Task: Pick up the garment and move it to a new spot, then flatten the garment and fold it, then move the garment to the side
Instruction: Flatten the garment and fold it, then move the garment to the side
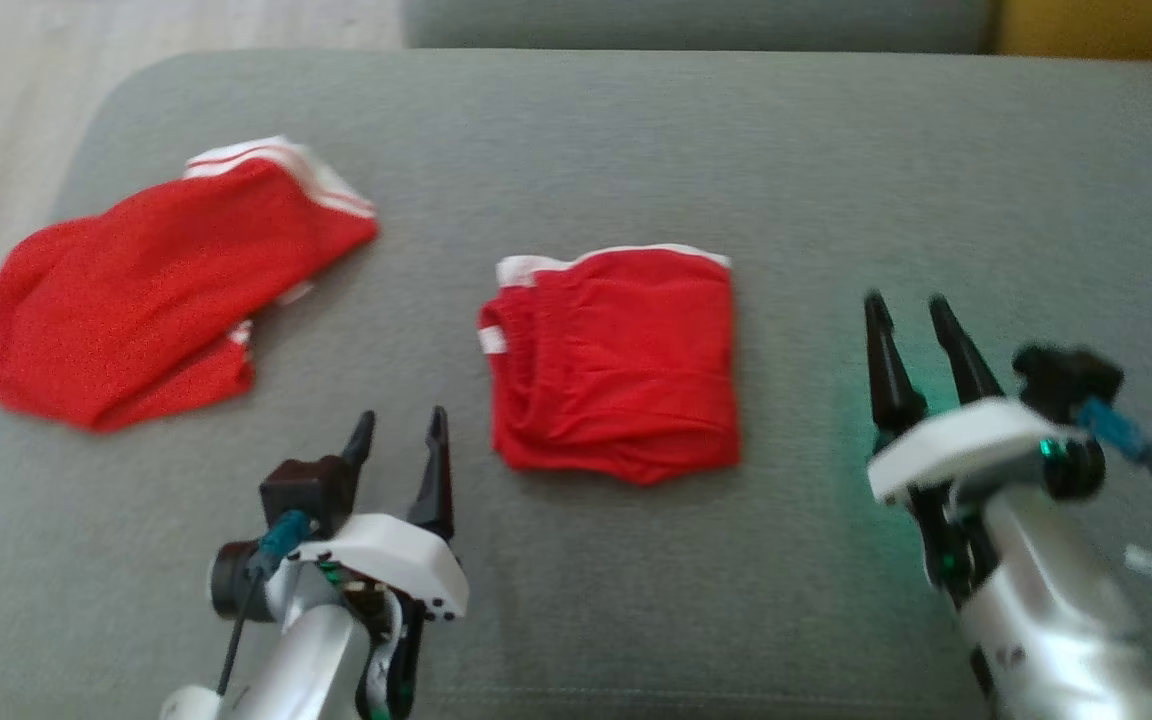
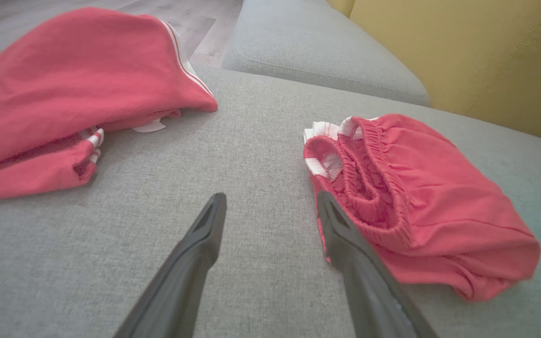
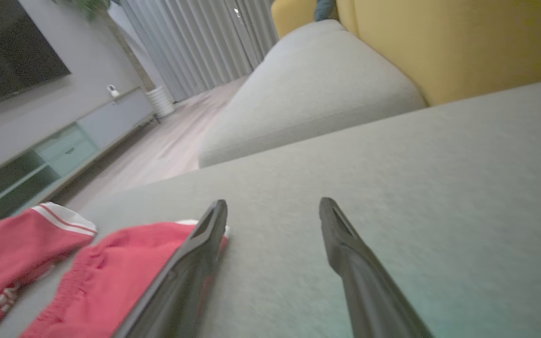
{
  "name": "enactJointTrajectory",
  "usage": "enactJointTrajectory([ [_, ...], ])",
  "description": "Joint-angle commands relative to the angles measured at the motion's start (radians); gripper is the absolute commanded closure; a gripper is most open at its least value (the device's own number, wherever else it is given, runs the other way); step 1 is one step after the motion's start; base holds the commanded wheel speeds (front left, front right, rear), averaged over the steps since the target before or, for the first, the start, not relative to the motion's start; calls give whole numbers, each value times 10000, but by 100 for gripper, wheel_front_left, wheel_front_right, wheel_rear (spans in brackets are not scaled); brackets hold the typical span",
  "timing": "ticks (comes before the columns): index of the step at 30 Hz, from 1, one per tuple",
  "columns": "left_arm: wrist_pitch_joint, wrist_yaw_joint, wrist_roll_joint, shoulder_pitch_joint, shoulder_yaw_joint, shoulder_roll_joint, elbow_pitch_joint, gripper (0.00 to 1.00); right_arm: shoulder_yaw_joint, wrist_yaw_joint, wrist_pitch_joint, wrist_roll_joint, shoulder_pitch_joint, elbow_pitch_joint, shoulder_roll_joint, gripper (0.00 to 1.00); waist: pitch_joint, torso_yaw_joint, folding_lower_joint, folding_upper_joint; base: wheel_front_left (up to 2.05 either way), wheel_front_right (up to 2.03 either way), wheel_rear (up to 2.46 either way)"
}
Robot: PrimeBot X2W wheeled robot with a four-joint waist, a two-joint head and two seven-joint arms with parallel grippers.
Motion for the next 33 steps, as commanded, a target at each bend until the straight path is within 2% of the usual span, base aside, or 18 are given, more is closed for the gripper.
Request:
enactJointTrajectory([
  [1, -61, 43, 83, -177, 373, 87, -310, 0, 136, 65, -104, -160, -5, -332, 173, 0, -41, -429, 0, 0, 0, 0, 0],
  [7, -61, 12, 664, -57, 964, 87, -219, 0, -909, 65, -105, -1672, 756, -657, 452, 0, -170, -964, 0, 0, 0, 0, 0],
  [14, -61, 44, 1029, 507, 1388, 87, -87, 0, -1245, 65, -106, -2942, 1613, -929, 664, 0, -785, -1150, 0, 0, 0, 0, 0],
  [19, -61, 13, 1113, 979, 1470, 87, -159, 0, -1020, 65, -106, -2631, 2003, -936, 697, 0, -1097, -1121, 0, 0, 0, 0, 0],
  [25, -61, 24, 1112, 1231, 1340, 87, -355, 0, -502, 65, -106, -2354, 2068, -897, 700, 0, -983, -941, 0, 0, 0, 0, 0],
  [33, -61, -69, 1060, 826, 729, 87, -457, 0, 769, 65, -106, -1885, 942, -367, 701, 0, -260, -103, 0, 0, 0, 0, 0],
])
